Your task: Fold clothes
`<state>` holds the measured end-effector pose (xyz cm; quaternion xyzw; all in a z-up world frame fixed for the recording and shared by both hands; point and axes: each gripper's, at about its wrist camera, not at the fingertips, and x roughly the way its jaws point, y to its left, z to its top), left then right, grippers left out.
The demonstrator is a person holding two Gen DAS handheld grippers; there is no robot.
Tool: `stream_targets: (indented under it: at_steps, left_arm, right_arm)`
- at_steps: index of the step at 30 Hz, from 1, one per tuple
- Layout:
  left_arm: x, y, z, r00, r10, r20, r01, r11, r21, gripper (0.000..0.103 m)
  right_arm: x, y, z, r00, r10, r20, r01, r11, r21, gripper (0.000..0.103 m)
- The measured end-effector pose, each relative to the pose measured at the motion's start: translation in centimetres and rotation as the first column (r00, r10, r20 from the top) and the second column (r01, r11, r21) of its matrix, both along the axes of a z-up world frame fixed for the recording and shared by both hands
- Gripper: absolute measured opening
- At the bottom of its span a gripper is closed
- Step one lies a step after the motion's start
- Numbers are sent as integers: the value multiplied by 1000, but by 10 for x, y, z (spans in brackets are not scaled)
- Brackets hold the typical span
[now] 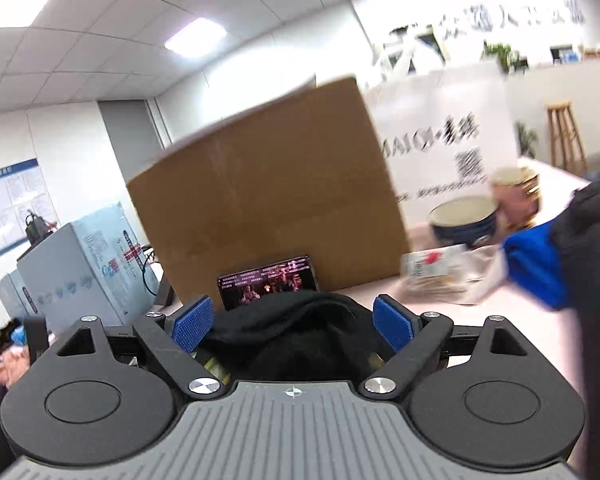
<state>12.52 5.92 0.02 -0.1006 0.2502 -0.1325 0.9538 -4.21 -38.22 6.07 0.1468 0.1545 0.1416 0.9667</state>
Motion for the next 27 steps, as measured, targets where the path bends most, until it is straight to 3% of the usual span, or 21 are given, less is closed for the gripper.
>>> stream_targets:
  at_steps: [2, 6, 11, 15, 19, 21, 24, 25, 27]
  left_arm:
    - [-6, 17, 10, 1000, -2, 23, 4, 994, -107, 79]
    - [-38, 34, 43, 990, 15, 139, 0, 994, -106, 80]
    - [-110, 31, 59, 970, -112, 215, 112, 994, 13, 82]
    - [-196, 10, 43, 949, -269, 167, 246, 958, 149, 82]
    - [-255, 10, 30, 941, -301, 152, 276, 947, 166, 82]
    - [-270, 8, 26, 940, -312, 139, 286, 941, 181, 82]
    - [-285, 0, 15, 948, -298, 112, 258, 925, 281, 85]
    - [-290, -5, 10, 955, -282, 97, 235, 913, 333, 85]
    - [-294, -9, 0, 961, -268, 63, 228, 902, 368, 85]
  right_arm:
    - [-31, 1, -3, 1000, 3, 6, -3, 999, -50, 89]
    - [-80, -1, -17, 1000, -18, -22, 16, 995, -95, 89]
    - [-115, -17, -40, 987, -82, -137, 78, 996, -37, 93]
    - [-129, -19, -61, 968, -66, -241, 76, 997, 32, 93]
    - [-134, -5, -70, 956, 30, -292, -16, 999, 51, 93]
    - [-132, 8, -73, 953, 42, -300, -46, 999, -7, 93]
    - [-130, 21, -75, 957, 55, -285, -69, 997, -38, 92]
    - [-129, 21, -76, 957, 65, -282, -74, 997, -22, 90]
    - [-130, 27, -78, 961, 68, -270, -78, 997, -23, 77]
